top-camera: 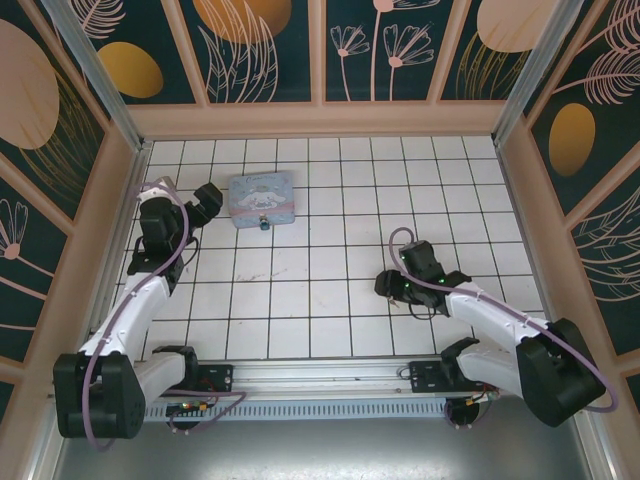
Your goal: Unlock a padlock with a key
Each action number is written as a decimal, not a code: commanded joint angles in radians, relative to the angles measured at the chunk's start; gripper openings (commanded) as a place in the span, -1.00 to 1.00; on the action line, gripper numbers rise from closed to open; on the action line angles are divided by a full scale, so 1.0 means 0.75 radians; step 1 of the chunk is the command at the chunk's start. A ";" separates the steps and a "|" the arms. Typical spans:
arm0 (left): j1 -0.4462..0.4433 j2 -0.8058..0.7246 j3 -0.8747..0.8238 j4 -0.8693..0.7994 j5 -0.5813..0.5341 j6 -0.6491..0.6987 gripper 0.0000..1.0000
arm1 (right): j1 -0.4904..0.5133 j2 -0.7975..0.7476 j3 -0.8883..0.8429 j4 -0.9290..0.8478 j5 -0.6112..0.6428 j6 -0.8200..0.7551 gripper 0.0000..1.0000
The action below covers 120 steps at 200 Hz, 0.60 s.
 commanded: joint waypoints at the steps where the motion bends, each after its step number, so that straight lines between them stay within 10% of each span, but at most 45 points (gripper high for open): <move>1: -0.008 0.011 0.046 -0.012 0.086 -0.035 0.97 | 0.027 0.033 0.004 -0.043 0.062 0.031 0.07; 120: -0.012 0.077 0.078 -0.002 0.132 -0.044 0.98 | 0.232 0.100 0.001 -0.095 0.187 0.147 -0.22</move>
